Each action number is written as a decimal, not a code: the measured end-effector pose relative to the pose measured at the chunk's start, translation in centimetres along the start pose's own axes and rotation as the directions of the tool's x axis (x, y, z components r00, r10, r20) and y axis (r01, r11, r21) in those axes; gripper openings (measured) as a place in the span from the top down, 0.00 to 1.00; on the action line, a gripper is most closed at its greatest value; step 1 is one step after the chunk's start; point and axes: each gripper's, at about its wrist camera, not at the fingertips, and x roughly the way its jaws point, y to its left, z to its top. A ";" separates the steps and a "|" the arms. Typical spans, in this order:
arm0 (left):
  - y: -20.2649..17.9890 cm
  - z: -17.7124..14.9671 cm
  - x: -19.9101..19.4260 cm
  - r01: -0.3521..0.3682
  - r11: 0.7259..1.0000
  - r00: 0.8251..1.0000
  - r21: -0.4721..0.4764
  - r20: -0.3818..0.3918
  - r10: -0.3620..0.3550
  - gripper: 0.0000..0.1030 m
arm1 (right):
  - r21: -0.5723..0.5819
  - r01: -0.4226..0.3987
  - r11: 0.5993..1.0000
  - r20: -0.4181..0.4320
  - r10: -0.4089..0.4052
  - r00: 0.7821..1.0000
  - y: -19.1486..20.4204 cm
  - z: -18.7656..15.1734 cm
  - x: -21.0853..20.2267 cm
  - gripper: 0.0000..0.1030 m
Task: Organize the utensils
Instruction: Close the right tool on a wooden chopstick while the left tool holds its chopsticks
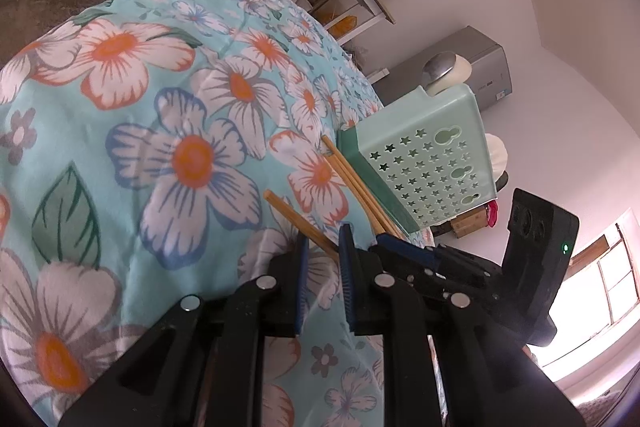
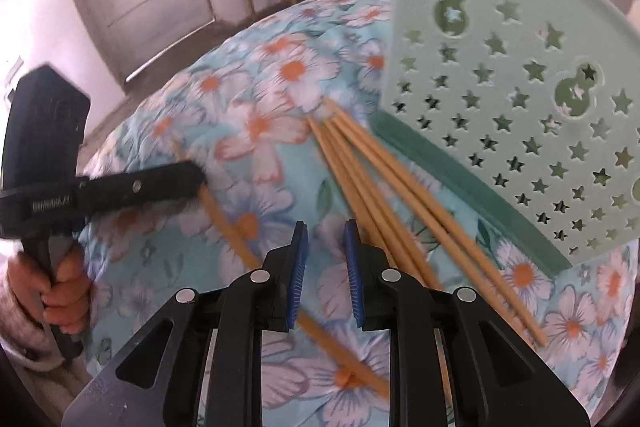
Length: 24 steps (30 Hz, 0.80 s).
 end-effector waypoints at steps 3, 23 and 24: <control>0.0 0.0 0.0 0.000 1.000 1.000 0.001 0.001 0.000 0.87 | 0.025 -0.015 1.000 0.010 0.015 1.000 -0.3 0.6 0.0 0.81; -0.2 0.0 0.0 -0.011 1.000 1.000 0.010 0.008 0.011 0.86 | -0.087 0.143 0.986 0.102 -0.134 0.986 1.3 3.6 1.5 1.00; -0.2 0.0 0.0 -0.011 1.000 1.000 0.010 0.008 0.011 0.86 | -0.078 0.139 0.987 0.113 -0.130 0.985 1.2 3.8 1.2 1.00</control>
